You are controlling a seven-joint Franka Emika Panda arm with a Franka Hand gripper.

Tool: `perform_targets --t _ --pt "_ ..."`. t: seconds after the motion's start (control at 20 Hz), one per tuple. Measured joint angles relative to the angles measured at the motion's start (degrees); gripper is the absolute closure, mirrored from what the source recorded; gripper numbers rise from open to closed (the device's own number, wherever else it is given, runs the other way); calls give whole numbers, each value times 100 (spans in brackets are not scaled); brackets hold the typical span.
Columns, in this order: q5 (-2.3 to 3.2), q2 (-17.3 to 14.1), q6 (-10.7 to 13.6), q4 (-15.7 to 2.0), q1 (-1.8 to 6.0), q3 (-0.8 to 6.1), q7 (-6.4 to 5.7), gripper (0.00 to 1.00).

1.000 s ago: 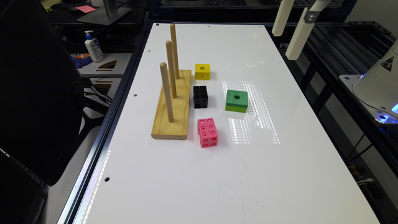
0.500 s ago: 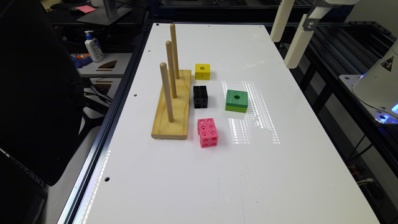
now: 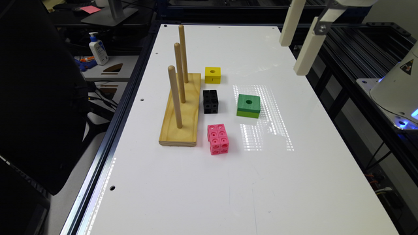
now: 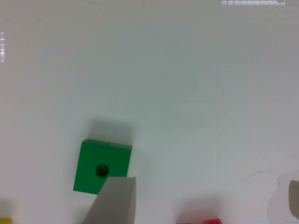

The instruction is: Pick up pink block.

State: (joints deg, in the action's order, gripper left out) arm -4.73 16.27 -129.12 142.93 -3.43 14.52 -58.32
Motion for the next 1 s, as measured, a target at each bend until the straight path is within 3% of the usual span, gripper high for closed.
perform_targets --t 0.6,1.0 --pt "0 -498 -1 -480 4 8 -19 0" --pt "0 -641 -2 -628 6 9 -22 0"
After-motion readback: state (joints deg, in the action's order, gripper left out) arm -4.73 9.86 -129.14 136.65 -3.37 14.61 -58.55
